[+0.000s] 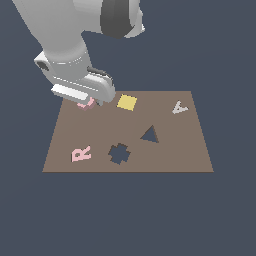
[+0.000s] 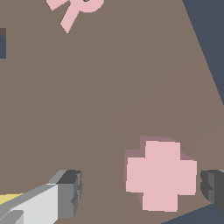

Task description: Insert a designated object into the corresponding slot on a board.

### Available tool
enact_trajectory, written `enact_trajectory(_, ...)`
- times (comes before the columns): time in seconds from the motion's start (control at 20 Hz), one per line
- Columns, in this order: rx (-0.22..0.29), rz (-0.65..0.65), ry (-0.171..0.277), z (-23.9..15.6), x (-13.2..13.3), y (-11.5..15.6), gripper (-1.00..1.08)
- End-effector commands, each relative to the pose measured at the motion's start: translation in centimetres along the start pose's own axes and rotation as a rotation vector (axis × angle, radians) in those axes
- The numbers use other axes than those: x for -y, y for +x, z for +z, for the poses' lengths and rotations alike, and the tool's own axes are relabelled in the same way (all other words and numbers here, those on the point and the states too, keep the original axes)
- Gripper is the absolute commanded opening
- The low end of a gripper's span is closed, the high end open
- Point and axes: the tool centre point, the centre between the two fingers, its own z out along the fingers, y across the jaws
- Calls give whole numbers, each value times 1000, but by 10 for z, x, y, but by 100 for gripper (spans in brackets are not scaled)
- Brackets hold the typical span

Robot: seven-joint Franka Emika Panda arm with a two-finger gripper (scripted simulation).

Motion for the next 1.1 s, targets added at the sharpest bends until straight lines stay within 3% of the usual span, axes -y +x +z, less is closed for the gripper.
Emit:
enact_trajectory(0.0,0,30,-2,10,-13,-5,100)
enact_trajectory(0.3,2,62,-4,22,-27,-11,100)
enact_trajectory(1.05,2,53,-1,36,-23,-9,100)
